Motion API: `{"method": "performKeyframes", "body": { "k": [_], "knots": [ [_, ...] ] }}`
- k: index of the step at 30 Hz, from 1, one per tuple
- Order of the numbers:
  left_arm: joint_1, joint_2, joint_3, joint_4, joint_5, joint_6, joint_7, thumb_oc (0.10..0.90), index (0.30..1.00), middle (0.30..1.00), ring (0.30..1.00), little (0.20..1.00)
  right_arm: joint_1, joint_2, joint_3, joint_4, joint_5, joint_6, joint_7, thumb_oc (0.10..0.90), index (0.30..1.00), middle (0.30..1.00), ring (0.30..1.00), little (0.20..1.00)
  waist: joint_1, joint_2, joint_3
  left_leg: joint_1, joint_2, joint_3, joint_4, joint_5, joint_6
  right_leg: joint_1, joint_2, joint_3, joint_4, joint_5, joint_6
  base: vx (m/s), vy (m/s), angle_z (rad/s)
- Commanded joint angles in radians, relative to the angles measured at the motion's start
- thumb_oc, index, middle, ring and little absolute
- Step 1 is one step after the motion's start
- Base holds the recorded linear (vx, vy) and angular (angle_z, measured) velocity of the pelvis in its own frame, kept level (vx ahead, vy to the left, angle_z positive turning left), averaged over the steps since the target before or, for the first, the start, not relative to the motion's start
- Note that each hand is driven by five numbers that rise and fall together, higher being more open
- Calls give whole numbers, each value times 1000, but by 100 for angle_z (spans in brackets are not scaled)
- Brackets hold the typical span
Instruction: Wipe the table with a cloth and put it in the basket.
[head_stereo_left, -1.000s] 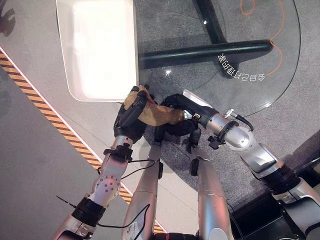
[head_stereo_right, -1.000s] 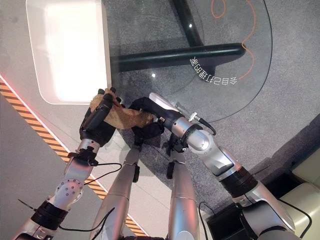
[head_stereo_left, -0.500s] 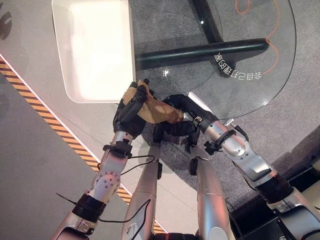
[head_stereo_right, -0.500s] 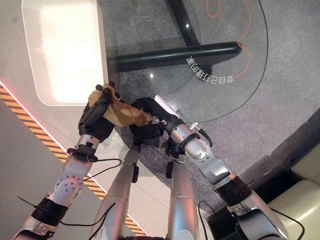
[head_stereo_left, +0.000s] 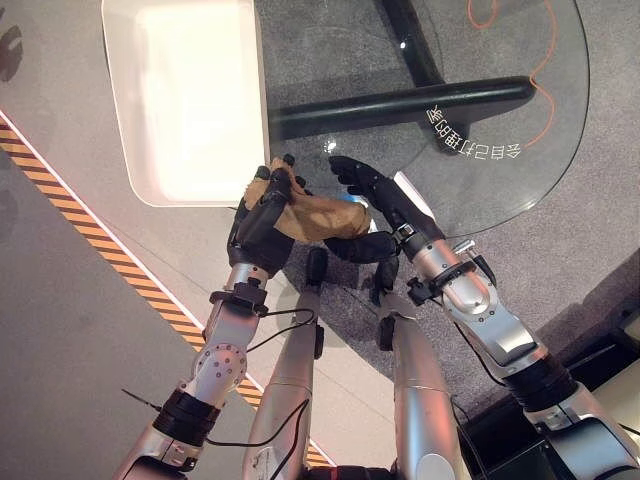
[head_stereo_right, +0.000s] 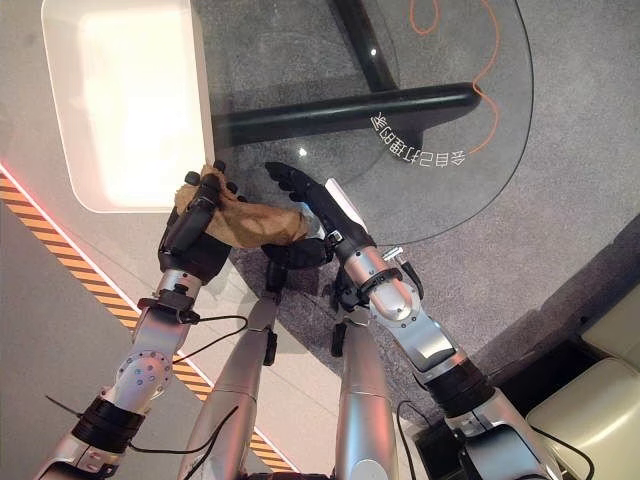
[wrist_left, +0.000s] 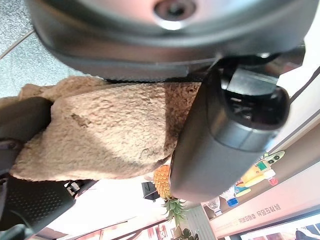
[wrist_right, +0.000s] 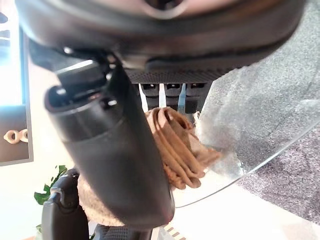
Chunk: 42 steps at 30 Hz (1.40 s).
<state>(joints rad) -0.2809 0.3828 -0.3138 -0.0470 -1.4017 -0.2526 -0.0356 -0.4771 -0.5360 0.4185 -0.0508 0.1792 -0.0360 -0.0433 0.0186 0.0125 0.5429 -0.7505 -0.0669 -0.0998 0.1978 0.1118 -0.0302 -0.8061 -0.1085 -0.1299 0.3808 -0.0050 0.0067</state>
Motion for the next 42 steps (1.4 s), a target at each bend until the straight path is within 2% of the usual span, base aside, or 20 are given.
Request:
{"method": "performKeyframes", "body": {
  "k": [1,2,6,11,19,26,30,31,34,42],
  "knots": [
    [25,-31,39,-169,88,-92,-77,100,300,300,300,200,-12,20,-83,-175,22,-121,-26,800,900,900,900,900,-11,28,-23,7,-6,105,26,-13,88,56,20,71,-156,132,50,0,0,0],
    [26,-32,41,-169,91,-100,-73,100,300,300,300,200,-10,20,-85,-176,24,-121,-25,800,900,900,900,900,-11,28,-23,7,-6,105,27,-13,88,56,20,72,-155,132,50,0,0,0],
    [23,-40,110,-148,84,-259,-54,100,300,300,300,200,0,28,-103,-168,41,-113,-38,800,900,900,900,900,-8,25,-23,18,-4,105,29,-20,85,66,22,71,-148,119,46,0,0,0],
    [-18,-11,214,-137,117,-360,4,100,300,300,300,200,16,35,-134,-150,62,-101,-39,800,900,900,900,900,-9,30,-23,28,-4,104,40,-25,76,75,21,73,-137,104,40,3,7,0],
    [-73,1,318,-110,172,-441,54,100,300,300,300,200,53,47,-171,-127,78,-91,-23,800,900,900,900,900,-20,39,-23,29,-4,108,64,-37,70,76,21,80,-117,82,28,17,50,-2],
    [-134,12,356,-77,289,-503,175,100,300,300,300,200,45,50,-166,-109,75,-56,-12,800,900,900,900,900,-29,42,-23,19,-2,114,80,-43,66,64,25,92,-104,72,21,19,58,-3],
    [-214,41,381,13,437,-556,353,100,300,300,300,200,18,45,-147,-73,81,-21,-7,800,900,900,900,900,-38,42,-23,0,1,119,96,-48,62,42,27,102,-90,66,17,25,85,-5],
    [-223,45,381,20,458,-557,379,100,300,300,300,200,16,43,-145,-70,83,-19,-6,800,900,900,900,900,-39,42,-23,-3,2,120,98,-48,62,39,28,103,-89,66,16,23,85,-4],
    [-299,83,384,111,593,-568,547,100,300,300,300,200,-4,28,-132,-38,102,1,-2,800,900,900,900,900,-49,40,-23,-24,5,124,107,-48,60,15,31,112,-80,65,14,24,97,-3],
    [-495,220,342,357,830,-552,845,100,300,300,300,200,-24,-20,-100,8,149,8,-1,800,900,900,900,900,-84,24,-23,-65,14,142,119,-53,60,-32,39,137,-84,78,16,26,119,-5]
  ]
}}
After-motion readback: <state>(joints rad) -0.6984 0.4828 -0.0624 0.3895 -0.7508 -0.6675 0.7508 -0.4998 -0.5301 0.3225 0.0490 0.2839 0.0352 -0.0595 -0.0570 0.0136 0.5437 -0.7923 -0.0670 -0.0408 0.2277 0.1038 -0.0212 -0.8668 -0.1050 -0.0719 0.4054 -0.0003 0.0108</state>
